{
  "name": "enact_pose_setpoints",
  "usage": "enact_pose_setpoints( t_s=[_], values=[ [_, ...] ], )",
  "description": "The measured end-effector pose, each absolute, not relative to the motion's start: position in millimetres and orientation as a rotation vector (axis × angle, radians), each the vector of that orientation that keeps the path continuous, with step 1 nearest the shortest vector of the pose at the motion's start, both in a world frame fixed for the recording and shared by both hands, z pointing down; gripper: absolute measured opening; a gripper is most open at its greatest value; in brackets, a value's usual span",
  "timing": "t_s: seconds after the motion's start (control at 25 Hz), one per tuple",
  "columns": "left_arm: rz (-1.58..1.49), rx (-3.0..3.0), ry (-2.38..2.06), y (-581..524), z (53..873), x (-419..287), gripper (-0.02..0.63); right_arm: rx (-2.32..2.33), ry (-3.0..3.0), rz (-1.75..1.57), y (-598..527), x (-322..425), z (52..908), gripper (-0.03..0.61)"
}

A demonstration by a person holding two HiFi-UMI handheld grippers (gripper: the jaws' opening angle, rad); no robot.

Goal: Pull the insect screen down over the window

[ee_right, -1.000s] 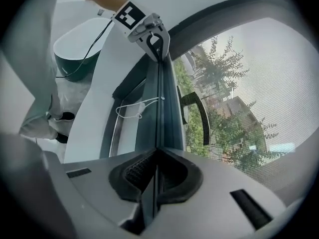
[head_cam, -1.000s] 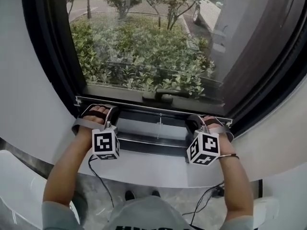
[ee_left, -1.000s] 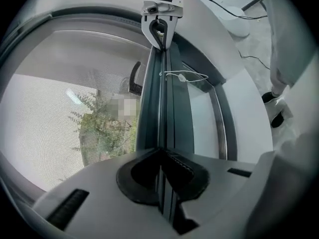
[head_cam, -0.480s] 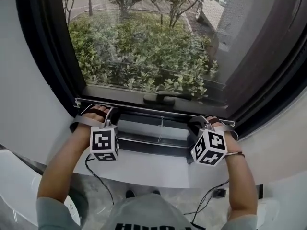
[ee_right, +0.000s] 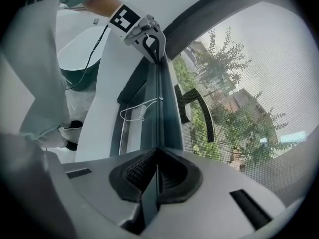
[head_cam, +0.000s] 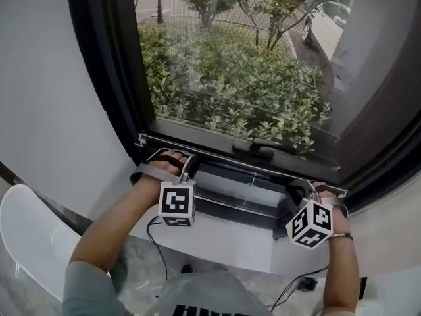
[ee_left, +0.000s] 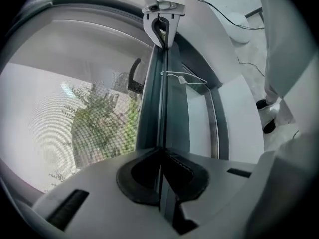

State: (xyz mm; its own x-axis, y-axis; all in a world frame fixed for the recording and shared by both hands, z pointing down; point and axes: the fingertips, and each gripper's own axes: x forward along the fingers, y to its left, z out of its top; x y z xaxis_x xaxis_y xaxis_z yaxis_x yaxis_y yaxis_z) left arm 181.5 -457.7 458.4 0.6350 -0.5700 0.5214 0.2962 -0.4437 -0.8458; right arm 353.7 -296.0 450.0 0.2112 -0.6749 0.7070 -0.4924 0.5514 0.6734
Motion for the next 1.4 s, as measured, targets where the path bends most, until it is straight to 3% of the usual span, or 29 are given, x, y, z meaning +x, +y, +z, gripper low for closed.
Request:
enact_pose_setpoints(
  t_s=[0.68,0.92,0.96,1.04,1.4],
  values=[
    [-0.949,-1.822,0.203,-459,459,185,0.025,1.174,-1.39,-0.378,-304,360,450,0.018],
    [-0.843,-1.795,0.284,-463,449,185,0.104,1.239,-1.332,-0.49,-308,360,434,0.018],
    [-0.832,-1.793,0.307,-463,445,185,0.104,1.244,-1.332,-0.487,-308,360,433,0.018],
    [-0.846,-1.793,0.322,-463,441,185,0.031,1.238,-1.351,-0.453,-306,359,433,0.018],
    [-1.058,-1.772,0.206,-457,457,181,0.02,1.09,-1.375,-0.276,-295,353,448,0.017]
  ],
)
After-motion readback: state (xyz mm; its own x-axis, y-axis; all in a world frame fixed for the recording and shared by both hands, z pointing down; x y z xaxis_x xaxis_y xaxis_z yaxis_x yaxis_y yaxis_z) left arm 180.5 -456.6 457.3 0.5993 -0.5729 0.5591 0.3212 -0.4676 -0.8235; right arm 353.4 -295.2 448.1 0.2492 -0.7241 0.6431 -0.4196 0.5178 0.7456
